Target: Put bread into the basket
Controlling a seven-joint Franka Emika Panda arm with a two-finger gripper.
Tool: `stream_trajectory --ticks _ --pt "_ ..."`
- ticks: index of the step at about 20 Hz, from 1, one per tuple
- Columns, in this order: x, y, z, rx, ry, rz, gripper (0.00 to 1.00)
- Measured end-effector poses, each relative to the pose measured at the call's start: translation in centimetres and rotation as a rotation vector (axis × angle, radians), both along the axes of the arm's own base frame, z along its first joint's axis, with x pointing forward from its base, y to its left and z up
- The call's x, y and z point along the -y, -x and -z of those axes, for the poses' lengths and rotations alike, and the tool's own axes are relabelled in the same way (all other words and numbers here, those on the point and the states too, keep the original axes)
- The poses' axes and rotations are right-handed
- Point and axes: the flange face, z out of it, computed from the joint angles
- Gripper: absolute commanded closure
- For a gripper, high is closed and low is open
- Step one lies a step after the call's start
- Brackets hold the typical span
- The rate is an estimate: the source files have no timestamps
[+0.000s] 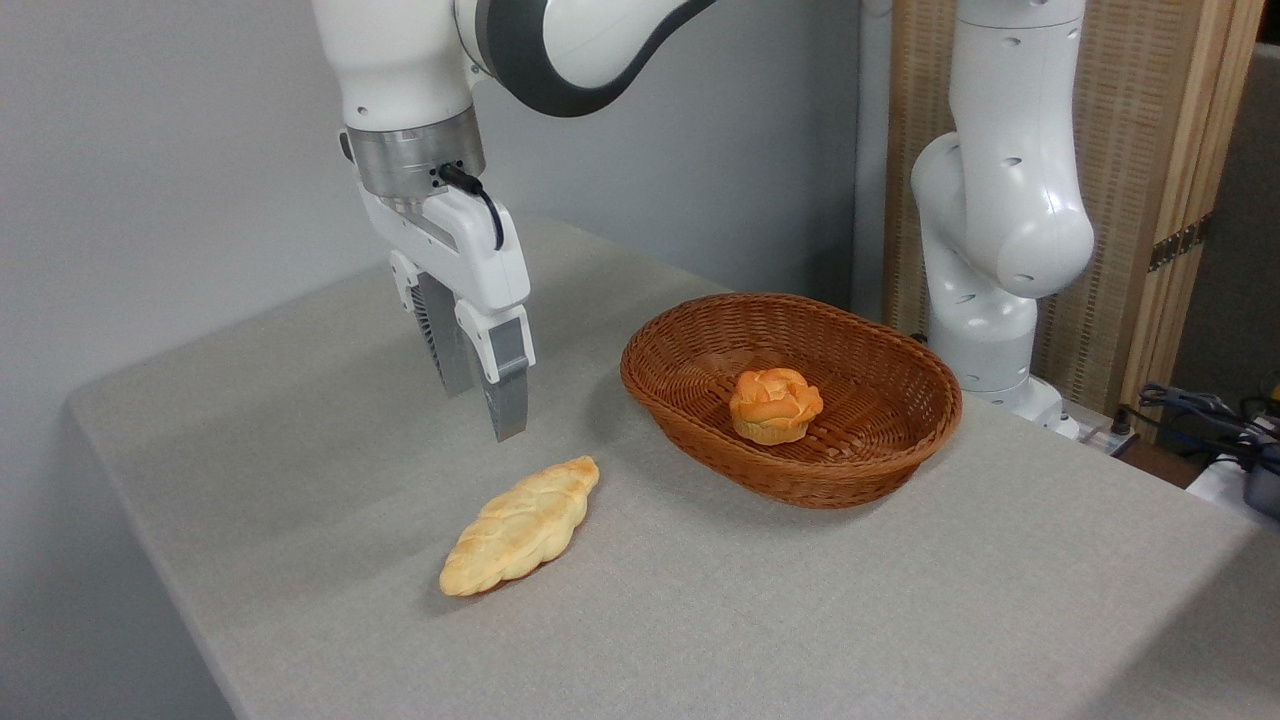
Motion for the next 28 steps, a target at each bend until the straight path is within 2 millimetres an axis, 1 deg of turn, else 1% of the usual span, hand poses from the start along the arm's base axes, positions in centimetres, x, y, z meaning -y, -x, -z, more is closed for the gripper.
stream_trajectory --ticks 2,5,7,12,20,28 --pt "-0.1 0.0 0.0 0.0 0.0 -0.004 0.0" --pt "-1.3 -0.5 -0.7 0.016 0.005 -0.035 0.0" --pt "-1.7 -0.6 -1.1 0.023 0.007 -0.042 0.0" --pt "-2.2 -0.7 -1.2 0.025 0.006 -0.052 0.0" --pt "-3.9 -1.0 -1.2 0.025 0.008 -0.084 0.0" --pt "-4.0 -0.8 -0.9 0.004 0.006 -0.086 0.0"
